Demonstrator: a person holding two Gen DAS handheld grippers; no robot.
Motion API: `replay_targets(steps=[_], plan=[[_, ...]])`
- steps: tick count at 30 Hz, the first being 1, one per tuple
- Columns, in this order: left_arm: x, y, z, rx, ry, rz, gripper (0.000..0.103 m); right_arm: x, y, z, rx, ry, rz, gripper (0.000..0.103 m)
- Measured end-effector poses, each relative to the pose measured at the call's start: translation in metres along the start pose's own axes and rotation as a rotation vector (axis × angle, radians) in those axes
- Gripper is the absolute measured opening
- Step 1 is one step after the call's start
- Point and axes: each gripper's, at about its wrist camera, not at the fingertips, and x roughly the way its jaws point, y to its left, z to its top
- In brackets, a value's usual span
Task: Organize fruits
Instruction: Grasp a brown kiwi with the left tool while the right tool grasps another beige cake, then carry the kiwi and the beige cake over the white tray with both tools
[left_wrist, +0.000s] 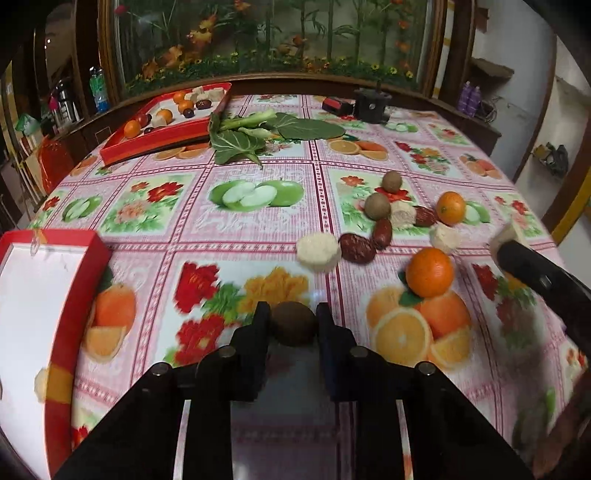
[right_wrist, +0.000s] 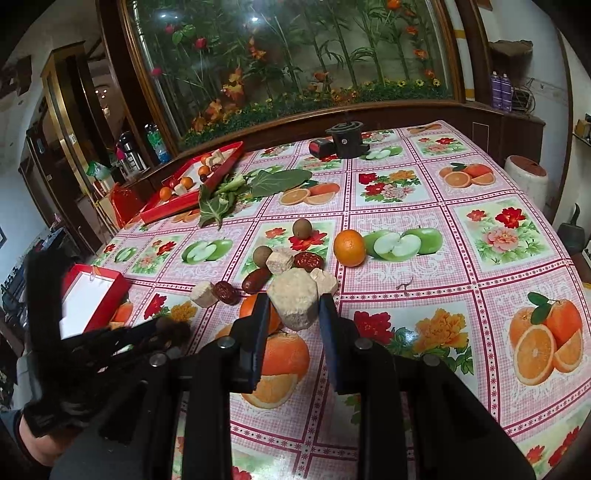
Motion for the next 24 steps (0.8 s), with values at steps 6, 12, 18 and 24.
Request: replay_targets(steps=[6,12,18,24], plan=[[-0.035,0.029,-0.02,-0.041,-0.02,-0.025,0.024,-0.016,0.015,-0.008,-0.038,-0.002,-0.005,0.029],[-0.066,0.042,-0.039,-0.05,-0.044,-0.054,0.024,-0.048,0.031,-0.031,-0.06,-0.001,-0.019,0.029],[-0.092,0.045,-0.053,-0.039,-0.079,-0.092,0.024,-0.081,0.043,-0.059,-0.042,-0.002,-0.028,0.029],[-0.112,0.051,-0.068,-0.036,-0.11,-0.117,0.024,-0.105,0.056,-0.084,-0.023,-0.014,-0.021,0.029]])
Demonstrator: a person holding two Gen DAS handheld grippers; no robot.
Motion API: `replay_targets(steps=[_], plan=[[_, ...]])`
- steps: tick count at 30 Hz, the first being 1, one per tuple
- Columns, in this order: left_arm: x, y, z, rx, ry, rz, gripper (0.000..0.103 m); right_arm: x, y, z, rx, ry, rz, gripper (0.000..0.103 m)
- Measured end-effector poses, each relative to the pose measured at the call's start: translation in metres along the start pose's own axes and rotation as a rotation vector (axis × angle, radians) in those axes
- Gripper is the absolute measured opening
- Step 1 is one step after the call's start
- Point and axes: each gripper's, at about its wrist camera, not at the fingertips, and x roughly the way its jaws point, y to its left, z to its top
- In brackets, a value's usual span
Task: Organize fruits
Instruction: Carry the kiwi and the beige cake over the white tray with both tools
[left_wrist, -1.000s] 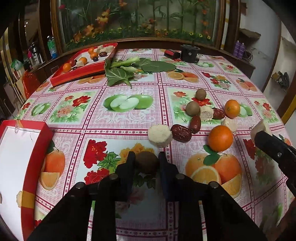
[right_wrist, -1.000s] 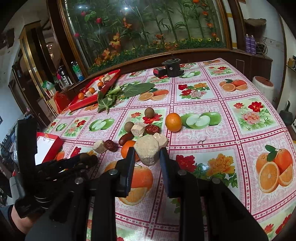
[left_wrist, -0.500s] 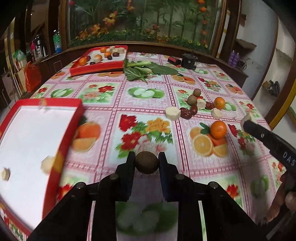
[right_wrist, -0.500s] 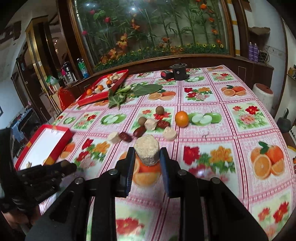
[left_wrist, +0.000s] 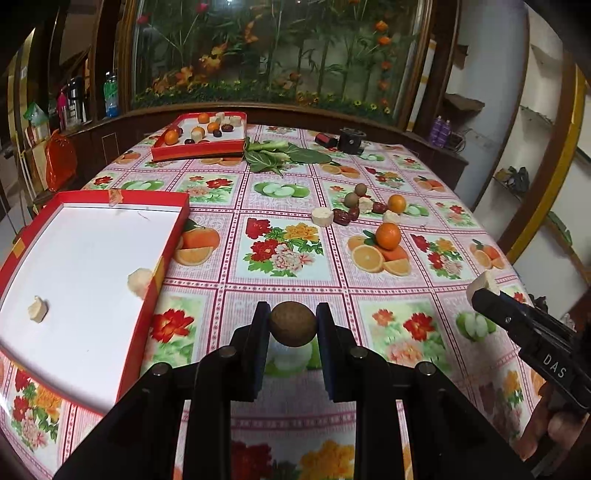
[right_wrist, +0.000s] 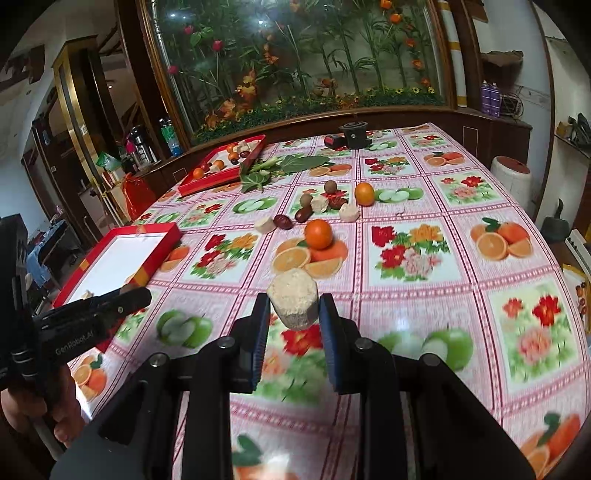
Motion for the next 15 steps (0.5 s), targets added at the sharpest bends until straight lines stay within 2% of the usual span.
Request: replay_targets(steps=[15], plan=[[-0.03,0.044,-0.011,-0.082,-0.047,0.04,0.024,-0.007,0.05,-0.017,-0.073,0.011,0.068,0.029]])
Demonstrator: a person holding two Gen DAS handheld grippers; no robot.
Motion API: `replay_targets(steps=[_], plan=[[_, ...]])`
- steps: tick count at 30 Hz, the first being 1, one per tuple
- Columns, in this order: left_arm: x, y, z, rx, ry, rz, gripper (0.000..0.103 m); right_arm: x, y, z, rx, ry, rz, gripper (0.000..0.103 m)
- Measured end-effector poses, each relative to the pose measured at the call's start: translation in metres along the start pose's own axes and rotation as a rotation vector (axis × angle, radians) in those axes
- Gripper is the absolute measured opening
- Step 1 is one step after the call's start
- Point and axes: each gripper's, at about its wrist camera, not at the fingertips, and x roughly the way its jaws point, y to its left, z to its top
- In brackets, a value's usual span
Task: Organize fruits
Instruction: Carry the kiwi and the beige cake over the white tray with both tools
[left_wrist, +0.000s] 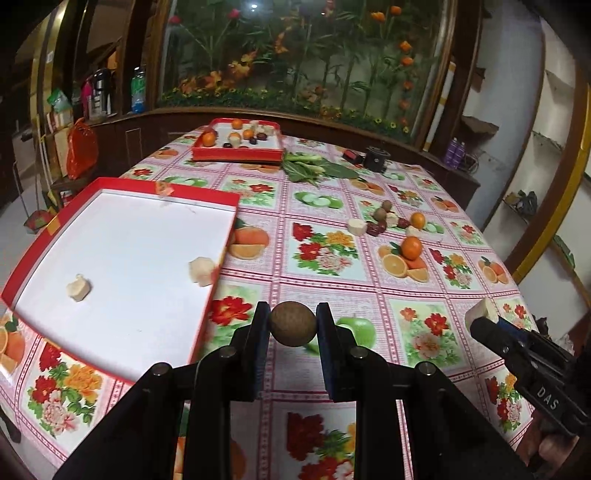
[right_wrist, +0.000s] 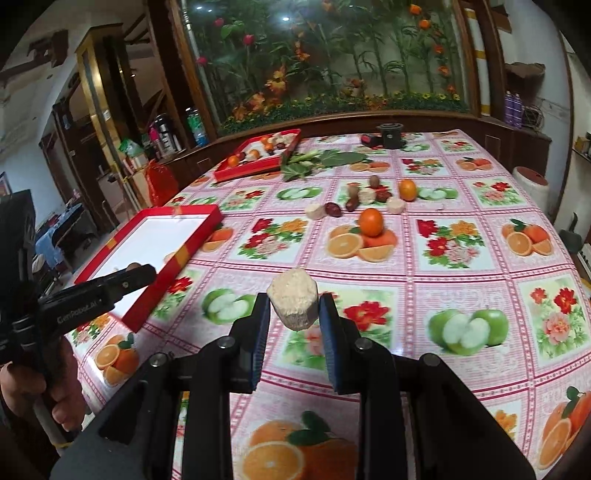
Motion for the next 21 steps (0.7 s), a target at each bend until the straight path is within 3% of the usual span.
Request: replay_targets(steps=[10,21], plan=[[-0.015,0.036,0.005,-0.076,-0.044,0.037,0.024,0.006,0.029,0.0,-0.059,0.009,0.053,0.029],[-0.022,0.09,0.01,-0.164,-0.076,0.146,0.024,0.021,0.064,0.008,-0.121,0.017,0.125,0.029]])
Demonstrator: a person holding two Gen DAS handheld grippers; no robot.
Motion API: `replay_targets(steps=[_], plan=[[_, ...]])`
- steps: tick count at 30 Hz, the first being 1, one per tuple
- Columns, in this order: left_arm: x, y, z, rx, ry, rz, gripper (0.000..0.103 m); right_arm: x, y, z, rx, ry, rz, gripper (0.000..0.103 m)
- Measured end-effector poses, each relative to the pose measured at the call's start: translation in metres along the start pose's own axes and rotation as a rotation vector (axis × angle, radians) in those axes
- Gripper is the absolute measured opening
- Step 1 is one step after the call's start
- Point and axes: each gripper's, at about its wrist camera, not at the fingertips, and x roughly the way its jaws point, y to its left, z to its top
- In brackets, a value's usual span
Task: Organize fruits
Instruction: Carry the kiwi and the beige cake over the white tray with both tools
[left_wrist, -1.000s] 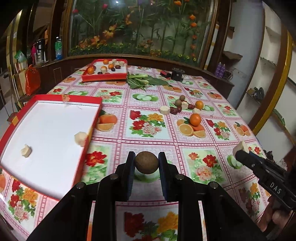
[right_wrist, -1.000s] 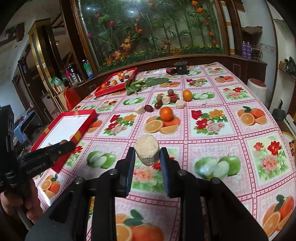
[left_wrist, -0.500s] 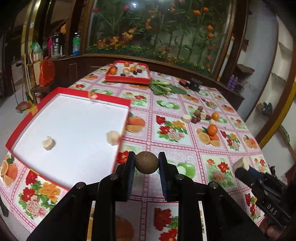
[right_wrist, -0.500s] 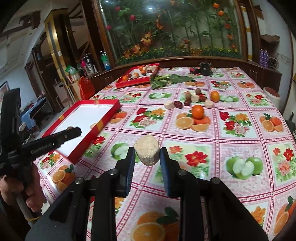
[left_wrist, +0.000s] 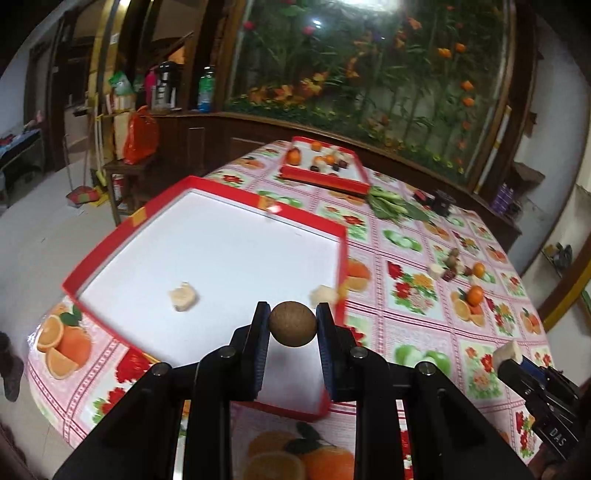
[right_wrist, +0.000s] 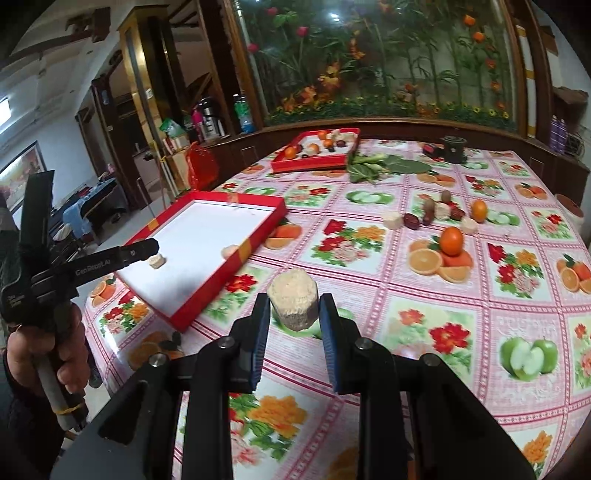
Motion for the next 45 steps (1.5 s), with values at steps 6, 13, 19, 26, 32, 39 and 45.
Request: replay_targets(steps=[6,13,19,26,32,39,45], plan=[[0.006,0.014,0.006,-0.023,-0.003,0.056,0.024,0.013,0.027,0.016,-0.051,-0.01,0.055,0.029],[0.018,0.03,0.015,-0.038,0.017,0.138,0.024,0.049,0.066,0.037,-0.113,0.007,0.13,0.029],[0.03,0.046,0.027,-0.054,0.027,0.219,0.024,0.091,0.09,0.049,-0.153,0.049,0.162,0.029],[0.043,0.056,0.035,-0.054,0.035,0.273,0.024,0.135,0.104,0.056,-0.174,0.111,0.164,0.029],[0.052,0.062,0.04,-0.059,0.046,0.287,0.024,0.151,0.109,0.058,-0.186,0.134,0.162,0.029],[0.056,0.063,0.045,-0.055,0.048,0.299,0.024,0.164,0.113,0.059,-0.191,0.154,0.162,0.029],[0.063,0.065,0.049,-0.055,0.058,0.315,0.024,0.173,0.115,0.058,-0.194,0.171,0.164,0.03]])
